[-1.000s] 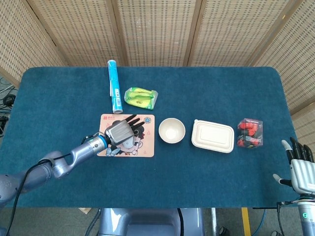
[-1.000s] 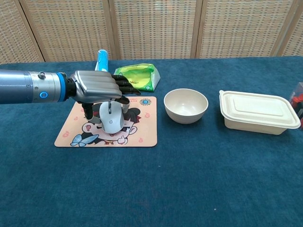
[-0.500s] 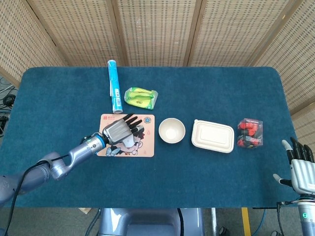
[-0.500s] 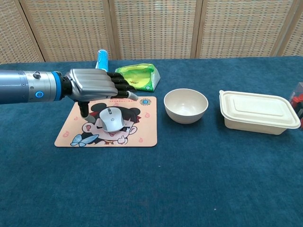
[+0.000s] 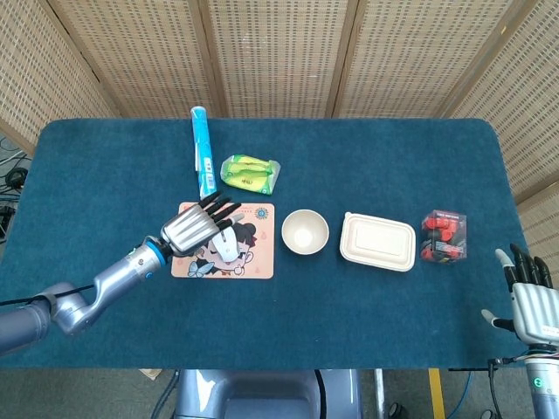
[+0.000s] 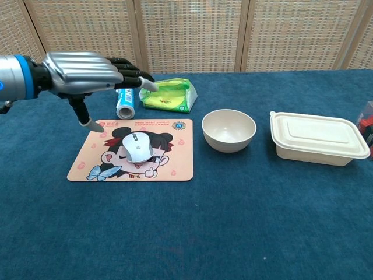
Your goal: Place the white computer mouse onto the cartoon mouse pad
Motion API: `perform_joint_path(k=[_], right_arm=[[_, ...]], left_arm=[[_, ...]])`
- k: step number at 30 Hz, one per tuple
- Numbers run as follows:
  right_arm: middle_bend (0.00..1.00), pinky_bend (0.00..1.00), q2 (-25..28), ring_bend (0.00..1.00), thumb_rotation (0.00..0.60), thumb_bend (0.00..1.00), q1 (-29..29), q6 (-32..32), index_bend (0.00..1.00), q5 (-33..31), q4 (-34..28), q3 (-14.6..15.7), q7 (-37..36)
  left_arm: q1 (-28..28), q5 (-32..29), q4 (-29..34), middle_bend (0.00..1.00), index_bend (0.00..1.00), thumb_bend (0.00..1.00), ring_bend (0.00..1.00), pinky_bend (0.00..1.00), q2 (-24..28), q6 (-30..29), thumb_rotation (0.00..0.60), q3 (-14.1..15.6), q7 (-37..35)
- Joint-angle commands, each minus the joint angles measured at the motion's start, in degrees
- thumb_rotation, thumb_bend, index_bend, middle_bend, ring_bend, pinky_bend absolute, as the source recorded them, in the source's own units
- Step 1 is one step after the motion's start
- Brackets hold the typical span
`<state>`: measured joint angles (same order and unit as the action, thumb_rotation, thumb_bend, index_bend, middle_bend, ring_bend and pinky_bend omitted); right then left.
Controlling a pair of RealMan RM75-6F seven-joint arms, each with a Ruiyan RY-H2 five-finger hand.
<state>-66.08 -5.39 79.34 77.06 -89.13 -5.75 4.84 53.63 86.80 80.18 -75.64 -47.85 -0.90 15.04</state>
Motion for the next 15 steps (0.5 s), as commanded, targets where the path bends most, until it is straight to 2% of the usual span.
perform_joint_path(k=[1,5,8,12,15], right_arm=[[0.00,0.00,0.2,0.00,0.600,0.00,0.1,0.1,0.02,0.3,-0.4,0.2,0.0],[0.00,0.00,0.4,0.00,0.600,0.00,0.2,0.6,0.02,1.0,-0.8,0.3,-0.2],[0.00,0.00,0.4,0.00,0.600,0.00,0.2,0.9,0.02,1.7,-1.2,0.6,0.1],[0.00,0.00,0.4,0.00,0.600,0.00,0.2,1.5,0.02,2.5,-1.7,0.8,1.1],[0.00,0.00,0.4,0.00,0.600,0.00,0.3,1.9,0.02,3.1,-2.1,1.0,1.3]], left_arm=[[-5.5,-7.9,16.3,0.00,0.00,0.19,0.00,0.00,10.4,-3.5,0.600,-0.3,8.7],[-8.2,-11.6,22.6,0.00,0.00,0.19,0.00,0.00,14.3,-5.3,0.600,1.2,14.0],[-11.3,-13.7,26.2,0.00,0.00,0.19,0.00,0.00,15.4,-9.3,0.600,2.4,17.6],[-17.3,-16.3,30.4,0.00,0.00,0.19,0.00,0.00,14.9,-16.2,0.600,3.9,17.8],[-21.7,-16.8,31.1,0.00,0.00,0.19,0.00,0.00,13.6,-21.4,0.600,5.0,17.5]])
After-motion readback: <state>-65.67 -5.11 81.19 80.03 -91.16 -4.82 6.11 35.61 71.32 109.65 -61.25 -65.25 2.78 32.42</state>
